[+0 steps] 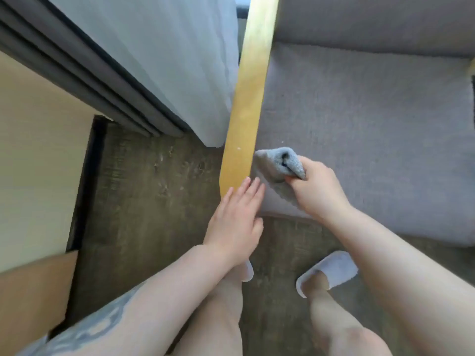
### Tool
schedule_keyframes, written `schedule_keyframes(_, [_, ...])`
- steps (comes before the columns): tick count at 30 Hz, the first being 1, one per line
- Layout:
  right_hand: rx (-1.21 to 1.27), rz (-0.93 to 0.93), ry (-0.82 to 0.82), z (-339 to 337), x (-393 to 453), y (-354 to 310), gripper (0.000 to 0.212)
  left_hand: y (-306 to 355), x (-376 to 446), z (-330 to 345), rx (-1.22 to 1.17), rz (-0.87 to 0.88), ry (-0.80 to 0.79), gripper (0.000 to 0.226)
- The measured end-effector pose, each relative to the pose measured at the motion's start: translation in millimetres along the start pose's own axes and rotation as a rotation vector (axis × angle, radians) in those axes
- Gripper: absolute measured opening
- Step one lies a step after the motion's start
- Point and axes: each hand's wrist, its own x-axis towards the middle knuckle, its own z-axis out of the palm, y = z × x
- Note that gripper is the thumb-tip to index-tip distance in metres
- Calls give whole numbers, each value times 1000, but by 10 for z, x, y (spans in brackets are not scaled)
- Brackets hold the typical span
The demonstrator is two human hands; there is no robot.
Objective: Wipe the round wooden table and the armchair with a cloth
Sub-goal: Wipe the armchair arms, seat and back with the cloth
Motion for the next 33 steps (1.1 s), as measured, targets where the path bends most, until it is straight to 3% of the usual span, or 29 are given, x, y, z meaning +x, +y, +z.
schedule_keyframes(3, [-42, -44, -31, 88, 51, -50, 32, -103, -63, 96, -87, 17, 74, 62])
schedule_keyframes(5, [-53, -117, 46, 54, 74, -72, 38, -111, -69, 147, -197, -21, 172, 63])
schedule_keyframes(7, [-215, -333, 160, 53, 94, -75, 51, -107, -48, 217, -299, -139, 330, 60])
schedule_keyframes(8, [-327, -507, 123, 99, 103, -68, 56, -93, -25, 261, -372, -249, 421, 59])
schedule_keyframes(11, [-669, -1095, -406, 297, 249, 118, 59, -13, 103, 410, -620, -642, 587, 58])
schedule_keyframes(12, [-732, -1207, -475, 268, 455, 177, 59, 38, 146, 457, -662, -700, 616, 56])
schedule_keyframes(13, [-759, -1218, -453, 213, 697, 193, 60, 95, 184, 499, -686, -729, 643, 54])
schedule_keyframes(16, [-643, -835, -166, 1, 1203, 42, 65, 248, 301, 568, -691, -820, 761, 59])
schedule_keyframes(17, [-630, -819, -148, 36, 1192, 13, 64, 281, 345, 597, -689, -865, 818, 60])
schedule_keyframes(21, [-791, -1454, -646, 107, 989, 171, 61, 365, 528, 734, -727, -1040, 1035, 56])
schedule_keyframes(22, [-824, -1487, -631, 57, 1135, 140, 62, 398, 557, 729, -739, -1062, 1062, 54])
schedule_keyframes(23, [-819, -1406, -507, 43, 1272, 124, 63, 424, 571, 716, -754, -1072, 1076, 54])
schedule_keyframes(25, [-706, -1079, -280, 90, 1278, 18, 64, 438, 567, 714, -790, -1074, 1078, 54])
schedule_keyframes(26, [-684, -1045, -257, 203, 1136, 6, 64, 425, 556, 749, -825, -1063, 1077, 54])
schedule_keyframes(30, [-791, -1564, -605, 433, 880, 69, 60, 377, 447, 939, -1018, -1060, 1138, 51])
schedule_keyframes(32, [-844, -1589, -505, 349, 1211, -39, 59, 396, 365, 971, -865, -1093, 1042, 57])
schedule_keyframes(33, [-828, -1464, -408, 321, 1288, -66, 58, 403, 339, 964, -786, -1095, 1011, 61])
